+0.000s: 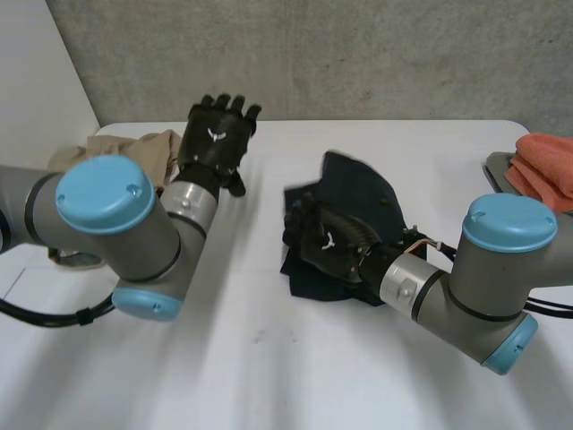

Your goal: Fold the laundry.

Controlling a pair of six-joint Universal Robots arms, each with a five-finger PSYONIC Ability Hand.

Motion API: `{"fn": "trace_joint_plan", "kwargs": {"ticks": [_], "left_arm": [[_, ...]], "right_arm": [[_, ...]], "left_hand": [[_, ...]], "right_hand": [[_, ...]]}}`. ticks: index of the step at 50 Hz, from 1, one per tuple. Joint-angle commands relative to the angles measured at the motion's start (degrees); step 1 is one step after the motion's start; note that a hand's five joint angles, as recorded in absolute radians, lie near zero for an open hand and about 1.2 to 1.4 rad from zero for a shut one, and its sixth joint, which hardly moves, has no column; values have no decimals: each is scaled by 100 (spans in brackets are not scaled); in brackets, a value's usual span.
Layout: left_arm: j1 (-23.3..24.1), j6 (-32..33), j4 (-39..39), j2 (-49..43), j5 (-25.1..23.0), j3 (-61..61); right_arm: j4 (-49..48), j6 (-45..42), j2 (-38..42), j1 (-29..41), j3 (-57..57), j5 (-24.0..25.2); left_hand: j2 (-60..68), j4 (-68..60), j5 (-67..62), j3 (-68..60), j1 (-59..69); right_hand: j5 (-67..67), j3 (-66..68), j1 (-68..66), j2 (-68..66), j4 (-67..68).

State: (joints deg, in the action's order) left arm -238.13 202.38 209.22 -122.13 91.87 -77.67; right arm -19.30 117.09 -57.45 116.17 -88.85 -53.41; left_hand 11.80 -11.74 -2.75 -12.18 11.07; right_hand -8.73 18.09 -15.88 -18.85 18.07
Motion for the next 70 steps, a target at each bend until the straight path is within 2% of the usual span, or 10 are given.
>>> {"fn": "trace_joint_plan", "kwargs": {"ticks": [1,2,6,11,18,33,42,53,63,70], "left_arm": [[82,-251,-75,-302,156,848],[126,-260,-101,-346,156,945],[399,-339,-399,-566,121,1438],[663,-629,-900,-873,33,2070],[979,-823,-1621,-1637,-626,2949],[1032,-621,-2763,-3185,-328,4462],[1023,240,-3370,-3221,419,4357],[1023,575,-3713,-3097,437,4093],[1023,540,-3687,-2720,437,4049],[997,338,-3565,-1641,393,3524]], "right_arm": [[14,3377,-811,-94,-35,-951],[14,4147,-960,-173,-27,-1135],[136,5653,-1136,-567,35,-1391],[760,6282,-1409,-1043,228,-1532],[1894,6238,-813,-1255,1009,-2155],[2615,6151,418,-1228,2153,-1866],[2940,5755,928,-1141,2680,-1769],[3099,5009,1543,-860,3067,-1962],[3090,4375,1369,-789,3058,-2332],[2626,4384,175,-789,2366,-2507]], "left_hand": [[-175,169,270,213,-103],[-175,169,270,213,-103],[-142,136,237,180,-69],[-108,102,203,146,-36],[27,-33,68,11,99],[195,-201,-100,-157,268],[363,-369,-268,-325,436],[330,-336,-235,-292,402],[229,-235,-134,-191,301],[145,-151,-50,-107,217]], "right_hand": [[873,-809,588,885,-807],[873,-809,588,885,-807],[873,-809,588,885,-807],[873,-809,588,885,-807],[873,-809,588,885,-807],[873,-809,588,885,-807],[873,-809,588,885,-807],[873,-809,588,885,-807],[873,-809,588,885,-807],[873,-809,588,885,-807]]}}
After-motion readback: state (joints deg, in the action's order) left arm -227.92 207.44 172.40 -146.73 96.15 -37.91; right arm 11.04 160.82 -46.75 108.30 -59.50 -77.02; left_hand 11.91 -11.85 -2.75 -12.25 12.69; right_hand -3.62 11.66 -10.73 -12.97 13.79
